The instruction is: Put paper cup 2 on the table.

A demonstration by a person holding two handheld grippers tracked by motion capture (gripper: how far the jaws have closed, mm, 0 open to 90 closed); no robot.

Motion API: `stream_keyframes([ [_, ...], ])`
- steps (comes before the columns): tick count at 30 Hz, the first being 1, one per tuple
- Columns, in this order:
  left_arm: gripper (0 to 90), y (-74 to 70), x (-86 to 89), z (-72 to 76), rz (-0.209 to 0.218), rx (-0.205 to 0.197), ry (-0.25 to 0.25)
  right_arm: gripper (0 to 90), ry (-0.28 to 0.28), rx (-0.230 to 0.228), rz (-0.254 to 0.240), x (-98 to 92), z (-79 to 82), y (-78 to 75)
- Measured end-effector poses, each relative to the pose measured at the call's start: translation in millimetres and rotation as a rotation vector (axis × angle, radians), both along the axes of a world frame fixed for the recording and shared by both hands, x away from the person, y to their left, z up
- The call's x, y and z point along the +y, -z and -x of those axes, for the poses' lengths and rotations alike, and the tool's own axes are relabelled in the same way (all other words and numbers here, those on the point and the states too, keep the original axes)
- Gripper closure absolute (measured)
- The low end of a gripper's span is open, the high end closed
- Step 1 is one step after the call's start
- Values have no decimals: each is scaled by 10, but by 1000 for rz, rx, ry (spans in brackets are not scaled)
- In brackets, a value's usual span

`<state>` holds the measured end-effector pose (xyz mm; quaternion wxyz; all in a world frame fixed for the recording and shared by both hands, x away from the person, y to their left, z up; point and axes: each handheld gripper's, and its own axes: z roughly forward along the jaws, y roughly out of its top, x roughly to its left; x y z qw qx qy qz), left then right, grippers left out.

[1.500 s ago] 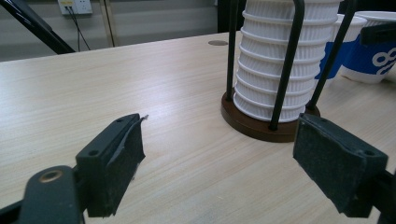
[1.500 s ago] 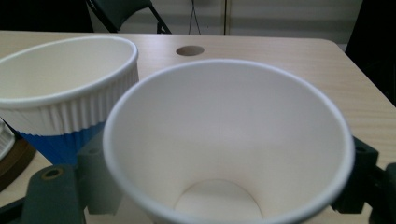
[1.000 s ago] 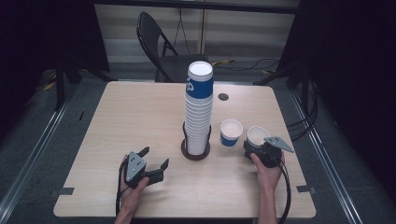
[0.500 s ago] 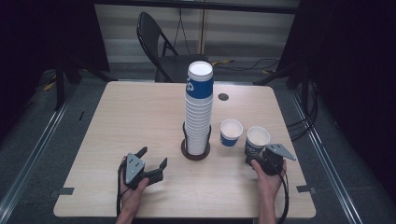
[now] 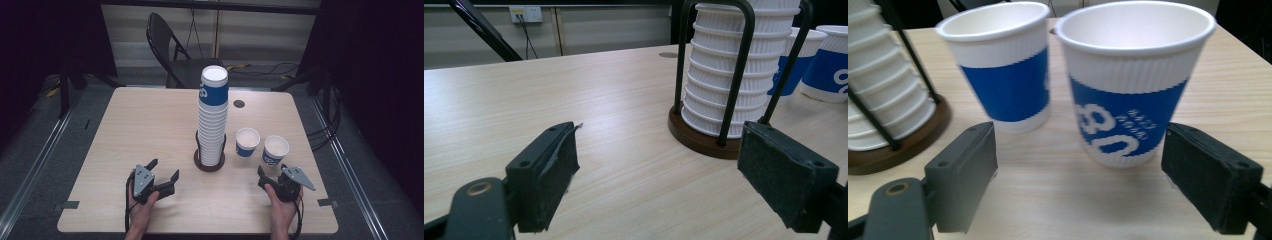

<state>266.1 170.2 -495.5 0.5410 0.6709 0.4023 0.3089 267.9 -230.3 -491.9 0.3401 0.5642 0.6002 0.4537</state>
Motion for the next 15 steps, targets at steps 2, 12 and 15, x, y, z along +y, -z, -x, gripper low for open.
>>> stream_keyframes([
  [2, 162, 1, -1, 4, 7, -1, -6, 144, -11, -26, 5, 59, 50, -19],
  [12, 159, -1, -13, 53, 6, 9, -2, 196, -127, -113, -36, 331, 217, -153],
  [15, 159, 1, -20, 74, 13, 7, -3, 190, -153, -129, -42, 436, 232, -164],
])
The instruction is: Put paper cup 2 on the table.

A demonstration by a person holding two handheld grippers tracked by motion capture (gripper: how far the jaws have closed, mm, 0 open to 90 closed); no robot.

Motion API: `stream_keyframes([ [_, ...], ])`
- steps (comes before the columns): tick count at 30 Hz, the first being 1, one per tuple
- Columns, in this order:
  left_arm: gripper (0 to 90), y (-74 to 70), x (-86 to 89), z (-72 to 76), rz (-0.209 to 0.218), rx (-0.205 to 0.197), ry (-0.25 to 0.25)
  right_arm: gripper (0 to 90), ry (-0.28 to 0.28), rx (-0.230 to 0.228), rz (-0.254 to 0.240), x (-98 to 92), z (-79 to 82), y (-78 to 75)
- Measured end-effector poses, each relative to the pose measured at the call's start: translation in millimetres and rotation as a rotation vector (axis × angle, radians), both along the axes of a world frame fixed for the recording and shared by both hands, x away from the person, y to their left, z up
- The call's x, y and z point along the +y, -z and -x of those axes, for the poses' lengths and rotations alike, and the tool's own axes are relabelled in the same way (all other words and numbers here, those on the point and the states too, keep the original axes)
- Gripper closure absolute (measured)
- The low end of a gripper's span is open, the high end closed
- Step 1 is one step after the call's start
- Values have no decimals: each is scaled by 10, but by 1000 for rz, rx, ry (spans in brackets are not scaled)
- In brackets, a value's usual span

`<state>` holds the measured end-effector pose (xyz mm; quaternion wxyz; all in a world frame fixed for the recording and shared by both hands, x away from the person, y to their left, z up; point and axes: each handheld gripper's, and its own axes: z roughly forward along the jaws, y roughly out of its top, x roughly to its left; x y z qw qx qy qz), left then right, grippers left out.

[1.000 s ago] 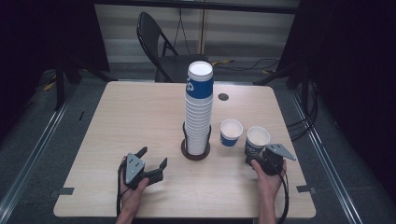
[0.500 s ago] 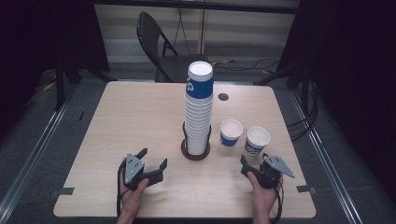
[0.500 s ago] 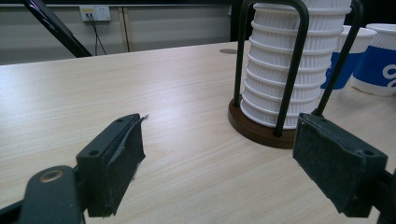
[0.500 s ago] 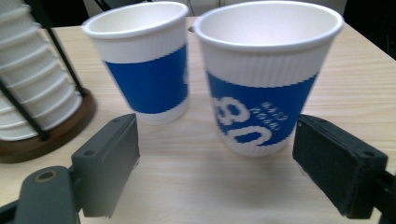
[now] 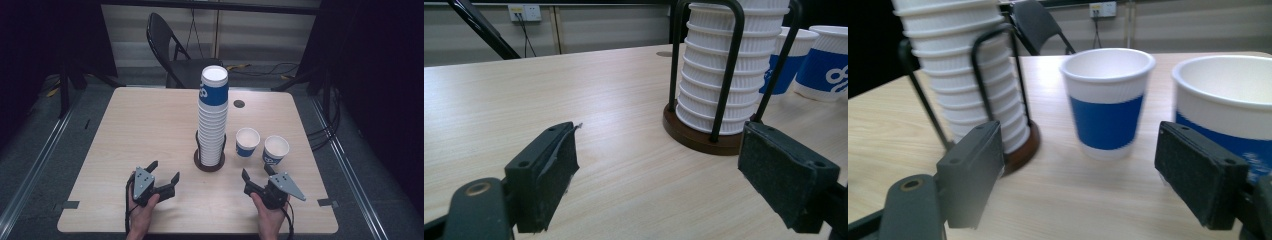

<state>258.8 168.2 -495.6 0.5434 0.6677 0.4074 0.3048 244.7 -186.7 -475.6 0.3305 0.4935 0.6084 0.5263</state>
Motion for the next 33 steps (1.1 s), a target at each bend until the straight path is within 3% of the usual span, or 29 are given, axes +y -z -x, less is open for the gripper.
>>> stream_keyframes([
  [7, 159, 1, 5, 8, -1, -8, -8, 189, -70, 5, 9, 261, 4, 43],
  [12, 159, 0, 4, 14, 1, -4, -6, 177, -96, -14, 7, 392, 22, 62],
  [20, 159, 0, -5, 38, -5, -13, -9, 176, -130, -52, 41, 596, 17, 116],
  [27, 159, 1, -17, 46, -15, -22, -22, 172, -133, -29, 72, 704, -4, 195],
  [33, 160, 1, -16, 46, -15, -21, -20, 152, -115, 9, 54, 695, -38, 192],
])
